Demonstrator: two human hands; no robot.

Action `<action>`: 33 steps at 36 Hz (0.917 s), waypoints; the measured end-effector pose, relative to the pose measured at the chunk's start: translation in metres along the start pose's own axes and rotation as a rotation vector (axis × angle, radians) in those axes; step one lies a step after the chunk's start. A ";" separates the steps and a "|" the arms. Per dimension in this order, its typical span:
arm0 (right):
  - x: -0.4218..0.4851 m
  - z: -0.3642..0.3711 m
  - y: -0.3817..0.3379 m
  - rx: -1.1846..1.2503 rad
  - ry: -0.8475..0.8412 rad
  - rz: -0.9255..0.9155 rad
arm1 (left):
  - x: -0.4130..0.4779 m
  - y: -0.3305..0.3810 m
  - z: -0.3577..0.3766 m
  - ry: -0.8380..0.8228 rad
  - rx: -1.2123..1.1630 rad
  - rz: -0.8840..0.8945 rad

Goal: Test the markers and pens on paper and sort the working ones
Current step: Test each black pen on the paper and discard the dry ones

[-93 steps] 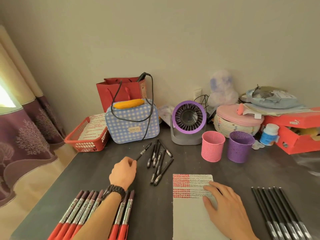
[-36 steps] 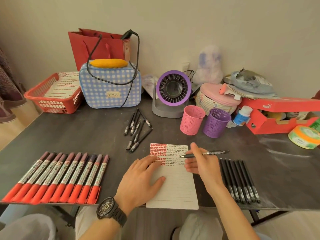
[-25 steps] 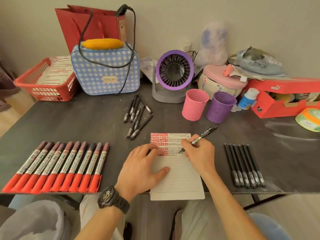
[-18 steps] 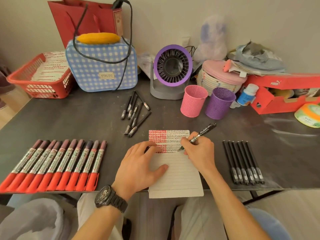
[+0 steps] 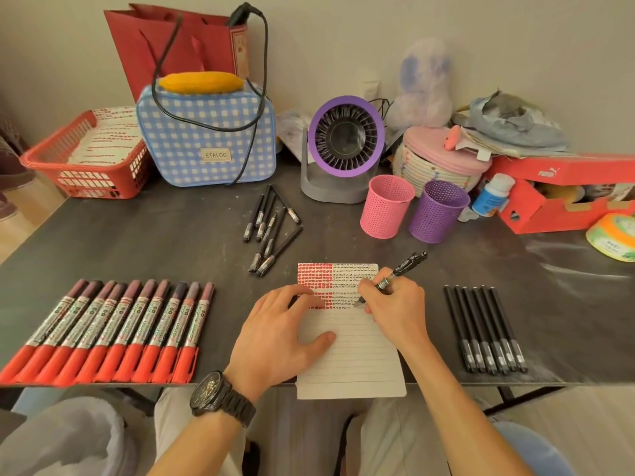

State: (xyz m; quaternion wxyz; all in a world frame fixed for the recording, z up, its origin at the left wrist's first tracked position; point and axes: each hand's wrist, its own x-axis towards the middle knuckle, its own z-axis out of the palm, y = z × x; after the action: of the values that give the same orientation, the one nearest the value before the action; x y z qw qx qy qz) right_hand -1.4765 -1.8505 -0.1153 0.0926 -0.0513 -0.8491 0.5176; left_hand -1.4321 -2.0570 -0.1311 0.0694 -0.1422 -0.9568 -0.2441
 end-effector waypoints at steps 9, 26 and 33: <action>0.001 0.000 0.001 -0.035 -0.023 -0.009 | 0.001 -0.002 0.003 0.007 0.003 -0.006; -0.010 -0.026 -0.024 0.553 -0.087 0.264 | 0.002 -0.004 0.006 -0.018 0.002 -0.010; -0.035 -0.045 -0.045 1.060 -0.111 0.357 | 0.002 -0.004 0.006 -0.025 -0.012 -0.011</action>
State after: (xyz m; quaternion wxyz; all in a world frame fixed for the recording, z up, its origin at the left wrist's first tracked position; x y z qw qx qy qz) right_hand -1.4326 -1.8382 -0.0587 -0.0282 -0.1131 -0.4548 0.8829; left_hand -1.4356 -2.0573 -0.1380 0.0551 -0.1406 -0.9568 -0.2484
